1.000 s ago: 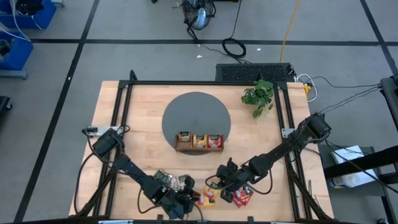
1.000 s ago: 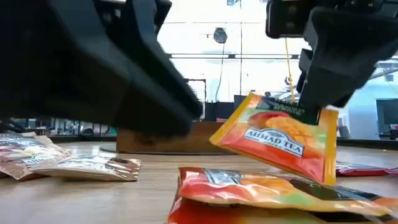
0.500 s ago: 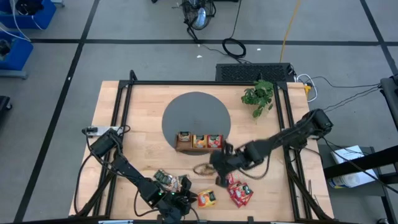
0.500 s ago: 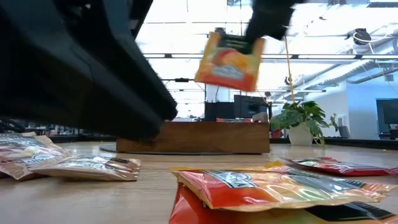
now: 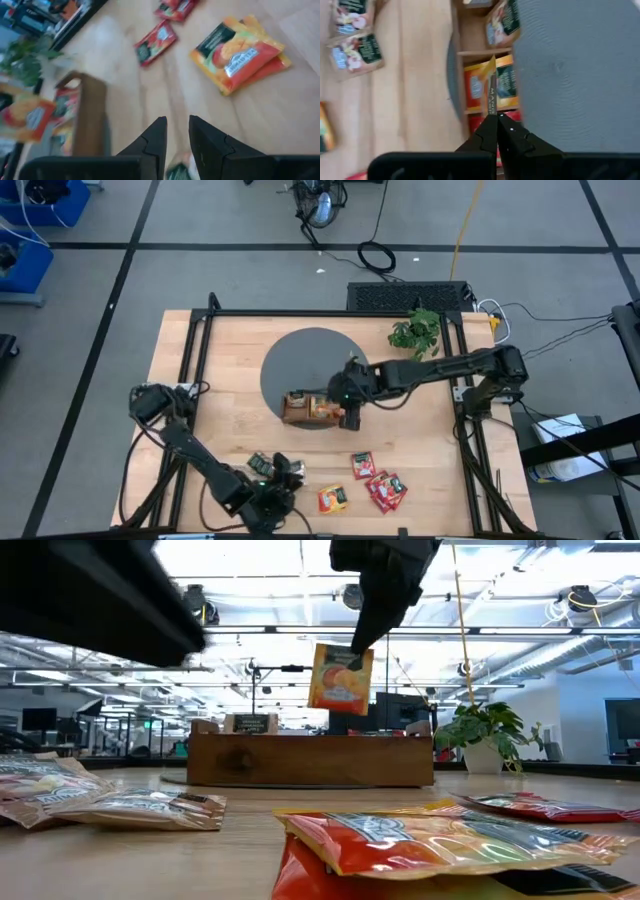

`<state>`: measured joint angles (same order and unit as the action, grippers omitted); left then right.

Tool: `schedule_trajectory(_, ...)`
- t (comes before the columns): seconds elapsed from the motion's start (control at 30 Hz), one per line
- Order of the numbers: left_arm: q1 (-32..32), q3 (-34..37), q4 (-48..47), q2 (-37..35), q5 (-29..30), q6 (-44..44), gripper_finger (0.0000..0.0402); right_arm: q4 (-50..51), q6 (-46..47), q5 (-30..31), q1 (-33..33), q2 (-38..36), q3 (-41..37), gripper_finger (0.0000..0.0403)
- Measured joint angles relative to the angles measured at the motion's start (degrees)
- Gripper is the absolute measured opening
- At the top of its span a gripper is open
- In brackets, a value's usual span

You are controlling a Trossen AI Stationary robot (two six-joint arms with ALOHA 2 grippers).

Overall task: Pick & Place Tea
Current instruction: Put the yellow tea bag into the middle section of the wooden organizer

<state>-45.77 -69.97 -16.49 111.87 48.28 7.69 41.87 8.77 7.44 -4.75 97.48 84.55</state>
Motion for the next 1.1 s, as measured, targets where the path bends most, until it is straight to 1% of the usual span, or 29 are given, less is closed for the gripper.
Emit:
schedule_trajectory(0.07, -1.1, 0.0, -8.8, -1.7, 1.9, 6.7, 0.0088, -1.2, -1.2, -0.4, 1.1, 0.7, 0.0, 0.0000)
schedule_trajectory(0.13, -1.9, 0.0, -18.9, -2.6, 3.8, 15.6, 0.0088, -1.3, -2.2, -1.6, 1.7, 1.7, 0.0, 0.0000)
schedule_trajectory(0.2, -3.2, 0.0, -28.4, -3.6, 6.3, 24.6, 0.0088, -1.5, -3.3, -1.7, 1.9, 2.7, 0.0, 0.0000)
schedule_trajectory(0.3, -5.9, 0.0, -37.1, -5.0, 10.0, 34.8, 0.0088, -1.4, -4.2, -1.7, 1.8, 3.4, 0.0, 0.0000)
schedule_trajectory(0.4, -8.0, 0.0, -43.2, -6.0, 12.5, 40.9, 0.0088, -2.2, -5.3, -1.5, 1.7, 3.7, 0.0, 0.0000)
schedule_trajectory(0.47, -8.7, 0.0, -45.5, -6.6, 13.7, 43.2, 0.0088, -3.5, -5.5, -1.6, 1.7, 3.7, 0.0, 0.0000)
schedule_trajectory(0.57, -9.0, 0.0, -47.9, -7.4, 13.8, 45.2, 0.0088, -5.2, -7.4, -1.6, 1.7, 3.7, 0.0, 0.0000)
schedule_trajectory(0.67, -9.0, 0.0, -47.9, -7.8, 13.9, 45.2, 0.0088, -6.5, -9.7, -1.9, 2.1, 3.7, 0.0, 0.0000)
schedule_trajectory(0.73, -8.8, 0.0, -48.0, -7.8, 14.4, 45.1, 0.0088, -7.0, -10.4, -3.3, 2.8, 3.7, 0.0, 0.0000)
schedule_trajectory(0.9, -8.1, 0.0, -48.0, -7.8, 15.8, 45.0, 0.0088, -6.4, -11.8, -3.2, 4.3, 3.7, -0.1, 0.0000)
schedule_trajectory(1.1, -6.5, 0.0, -48.0, -7.8, 16.3, 45.1, 0.0088, -10.5, -13.1, -4.8, 5.1, 3.7, -2.5, 0.0000)
